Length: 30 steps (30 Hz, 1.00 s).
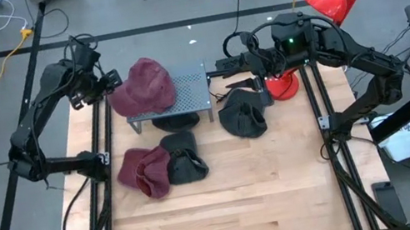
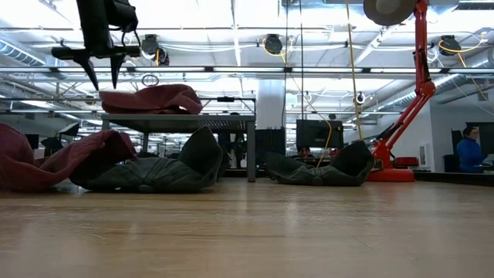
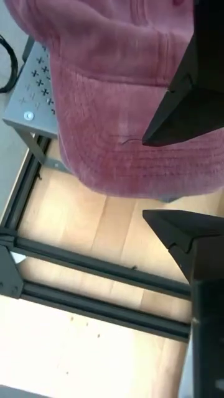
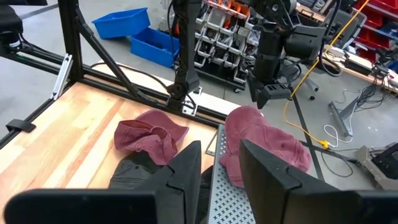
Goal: Pick & Place hat
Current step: Stack the red cap on top of the red cap on the shelf
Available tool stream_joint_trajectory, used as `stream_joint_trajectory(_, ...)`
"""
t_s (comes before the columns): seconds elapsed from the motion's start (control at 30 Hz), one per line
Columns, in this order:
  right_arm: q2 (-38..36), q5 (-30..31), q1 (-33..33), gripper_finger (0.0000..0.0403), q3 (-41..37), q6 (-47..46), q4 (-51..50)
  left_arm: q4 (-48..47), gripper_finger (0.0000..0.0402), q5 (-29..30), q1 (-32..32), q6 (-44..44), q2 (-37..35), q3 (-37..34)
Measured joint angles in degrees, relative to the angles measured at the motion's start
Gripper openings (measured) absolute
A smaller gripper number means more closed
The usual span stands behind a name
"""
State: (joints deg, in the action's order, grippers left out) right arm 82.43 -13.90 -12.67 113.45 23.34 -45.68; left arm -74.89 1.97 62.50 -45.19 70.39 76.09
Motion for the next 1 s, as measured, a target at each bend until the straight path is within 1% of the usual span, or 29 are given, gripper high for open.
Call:
stream_joint_trajectory(0.17, 0.00, 0.00, 0.00, 0.0105, 0.00, -0.03, -0.02, -0.01, 0.0192, -1.32, 0.00, 0.00, 0.00, 1.17)
stream_joint_trajectory(0.3, 0.00, 0.02, 0.00, 0.0105, 0.00, -0.01, -0.03, 0.02, 0.0208, -3.35, -0.50, 1.87, 0.00, 6.27)
stream_joint_trajectory(0.47, 0.00, 0.18, 0.00, 0.0105, 0.00, -0.10, 0.05, -1.15, 0.0223, -3.93, -4.17, 2.90, -0.07, 13.15)
stream_joint_trajectory(0.6, 0.00, 0.25, 0.00, 0.0105, 0.00, -3.30, 1.48, -3.11, 0.0229, -9.09, -7.80, 3.63, -0.07, 15.41)
stream_joint_trajectory(0.77, 0.00, 0.27, 0.02, 0.0105, 0.00, -4.60, 1.26, -7.27, 0.0224, -14.61, -15.62, 9.39, 0.00, 15.54)
stream_joint_trajectory(1.0, 0.66, 0.28, 0.02, 0.0105, 0.00, -7.89, 1.06, -12.62, 0.0221, -15.04, -31.03, 20.19, -0.04, 15.54)
